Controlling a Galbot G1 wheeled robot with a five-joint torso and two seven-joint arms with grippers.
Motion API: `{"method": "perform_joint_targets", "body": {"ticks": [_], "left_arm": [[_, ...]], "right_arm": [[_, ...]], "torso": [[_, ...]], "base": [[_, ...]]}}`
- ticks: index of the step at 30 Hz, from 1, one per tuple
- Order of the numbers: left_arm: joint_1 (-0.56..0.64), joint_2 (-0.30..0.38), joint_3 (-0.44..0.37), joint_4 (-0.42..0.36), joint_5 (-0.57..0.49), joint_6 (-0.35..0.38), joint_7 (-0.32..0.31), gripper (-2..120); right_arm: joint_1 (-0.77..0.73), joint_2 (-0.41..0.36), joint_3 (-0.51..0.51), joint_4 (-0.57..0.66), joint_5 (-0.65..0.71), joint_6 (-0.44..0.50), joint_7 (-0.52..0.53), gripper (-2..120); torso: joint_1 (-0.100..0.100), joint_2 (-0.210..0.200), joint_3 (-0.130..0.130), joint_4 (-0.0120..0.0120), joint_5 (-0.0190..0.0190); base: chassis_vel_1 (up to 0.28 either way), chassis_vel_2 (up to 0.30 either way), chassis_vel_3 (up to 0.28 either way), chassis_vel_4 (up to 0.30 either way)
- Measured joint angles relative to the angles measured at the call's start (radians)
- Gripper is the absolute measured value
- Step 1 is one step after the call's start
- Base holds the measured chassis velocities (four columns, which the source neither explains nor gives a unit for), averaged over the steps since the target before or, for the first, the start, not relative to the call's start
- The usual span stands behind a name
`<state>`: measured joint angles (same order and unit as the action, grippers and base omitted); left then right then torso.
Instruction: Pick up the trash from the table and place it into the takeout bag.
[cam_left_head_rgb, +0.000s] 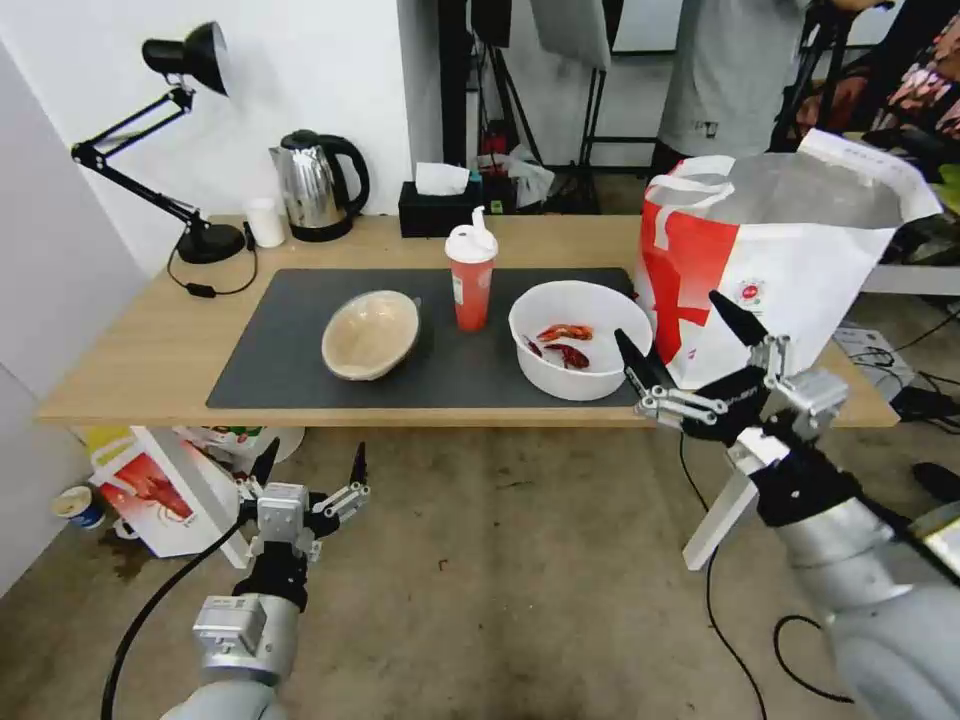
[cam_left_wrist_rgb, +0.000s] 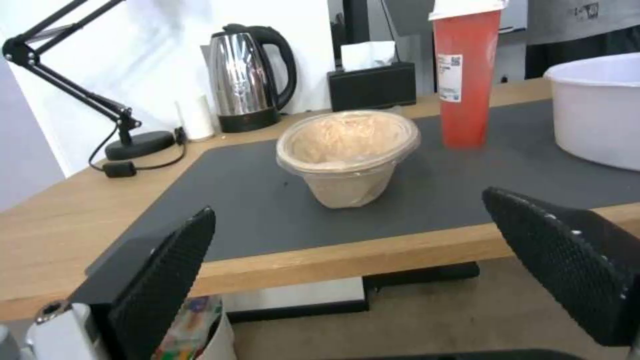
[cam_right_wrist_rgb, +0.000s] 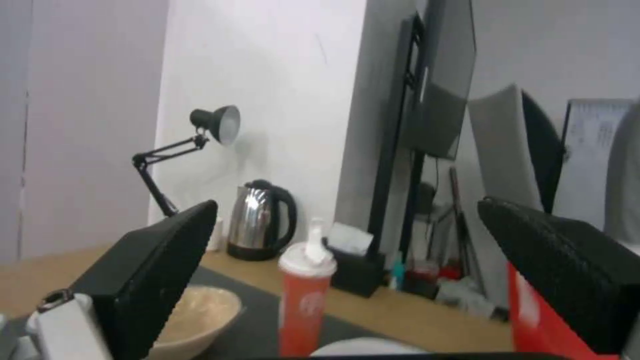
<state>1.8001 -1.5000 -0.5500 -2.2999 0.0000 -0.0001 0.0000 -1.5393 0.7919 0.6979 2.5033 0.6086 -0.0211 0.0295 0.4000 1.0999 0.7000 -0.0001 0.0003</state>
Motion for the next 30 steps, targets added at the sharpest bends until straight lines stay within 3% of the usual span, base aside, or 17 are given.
{"method": "perform_joint_targets", "body": {"ticks": [10, 18, 27, 30], "left_arm": [[0.0, 0.0, 0.0, 0.0, 0.0, 0.0, 0.0, 100], [0.0, 0.0, 0.0, 0.0, 0.0, 0.0, 0.0, 100], [0.0, 0.0, 0.0, 0.0, 0.0, 0.0, 0.0, 100], [0.0, 0.0, 0.0, 0.0, 0.0, 0.0, 0.0, 100]], "right_arm": [[0.195, -0.195, 0.086, -0.068, 0.088, -0.116, -0.017, 100], [0.364, -0.367, 0.097, -0.08, 0.151, -0.308, 0.051, 100], [0.412, -0.554, 0.137, -0.122, 0.227, -0.325, 0.012, 100], [0.41, -0.659, 0.138, -0.153, 0.226, -0.281, -0.086, 100]], "torso": [[0.0, 0.0, 0.0, 0.0001, -0.0001], [0.0, 0.0, 0.0, 0.0, -0.0002], [0.0, 0.0, 0.0, -0.0001, -0.0002], [0.0, 0.0, 0.0, 0.0, -0.0004]], "base": [[0.0, 0.0, 0.0, 0.0], [0.0, 0.0, 0.0, 0.0], [0.0, 0.0, 0.0, 0.0], [0.0, 0.0, 0.0, 0.0]]}}
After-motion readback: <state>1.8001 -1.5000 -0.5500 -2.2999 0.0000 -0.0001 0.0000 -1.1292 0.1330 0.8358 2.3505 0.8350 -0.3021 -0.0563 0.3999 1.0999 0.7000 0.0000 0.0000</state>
